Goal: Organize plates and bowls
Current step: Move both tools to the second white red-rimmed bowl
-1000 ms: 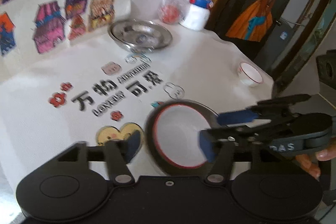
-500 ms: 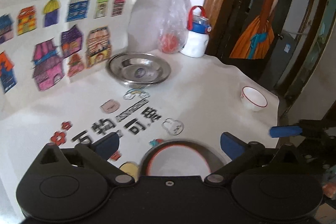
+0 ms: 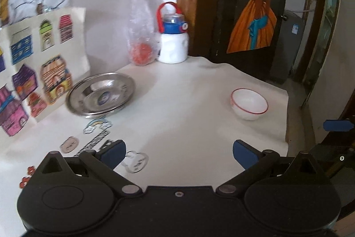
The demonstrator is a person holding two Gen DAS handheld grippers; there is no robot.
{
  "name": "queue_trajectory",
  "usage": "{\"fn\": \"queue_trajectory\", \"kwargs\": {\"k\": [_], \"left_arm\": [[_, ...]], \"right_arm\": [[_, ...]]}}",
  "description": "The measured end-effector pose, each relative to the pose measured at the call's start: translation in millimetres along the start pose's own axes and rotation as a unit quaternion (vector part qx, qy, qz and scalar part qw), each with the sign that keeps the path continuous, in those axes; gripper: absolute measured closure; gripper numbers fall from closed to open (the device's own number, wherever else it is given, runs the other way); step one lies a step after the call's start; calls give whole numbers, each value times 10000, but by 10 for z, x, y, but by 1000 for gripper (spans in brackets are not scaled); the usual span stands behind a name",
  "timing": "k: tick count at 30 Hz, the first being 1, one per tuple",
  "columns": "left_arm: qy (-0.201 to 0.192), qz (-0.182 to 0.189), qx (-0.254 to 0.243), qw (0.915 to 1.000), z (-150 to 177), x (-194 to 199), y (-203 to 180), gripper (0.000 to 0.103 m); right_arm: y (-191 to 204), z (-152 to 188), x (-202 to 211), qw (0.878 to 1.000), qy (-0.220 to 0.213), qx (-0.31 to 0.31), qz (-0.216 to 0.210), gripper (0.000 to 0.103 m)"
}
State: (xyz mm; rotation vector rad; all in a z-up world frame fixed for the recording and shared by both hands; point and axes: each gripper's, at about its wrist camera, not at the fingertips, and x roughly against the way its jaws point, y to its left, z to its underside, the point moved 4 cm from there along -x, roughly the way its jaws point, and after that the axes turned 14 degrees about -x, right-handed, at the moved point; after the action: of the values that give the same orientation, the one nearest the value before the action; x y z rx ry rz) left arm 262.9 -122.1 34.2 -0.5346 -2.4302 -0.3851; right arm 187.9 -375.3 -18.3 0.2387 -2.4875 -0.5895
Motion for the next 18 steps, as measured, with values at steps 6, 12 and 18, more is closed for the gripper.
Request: {"fn": "queue_trajectory", "kwargs": {"k": [6,12,18], "left_arm": [[17,0,-34,10000,-104,-182,-338,1],[139,4,304,9994,-139,-421,-544,1],[305,-139,507,9982,-124,-638,-669,1]], "right_arm": [[-337,0,17,9995,-100,-136,268,0],[-600,24,-7,9986,-101,-182,485,0],[-813,4,-99,9970,-150,-313,689,0]]}}
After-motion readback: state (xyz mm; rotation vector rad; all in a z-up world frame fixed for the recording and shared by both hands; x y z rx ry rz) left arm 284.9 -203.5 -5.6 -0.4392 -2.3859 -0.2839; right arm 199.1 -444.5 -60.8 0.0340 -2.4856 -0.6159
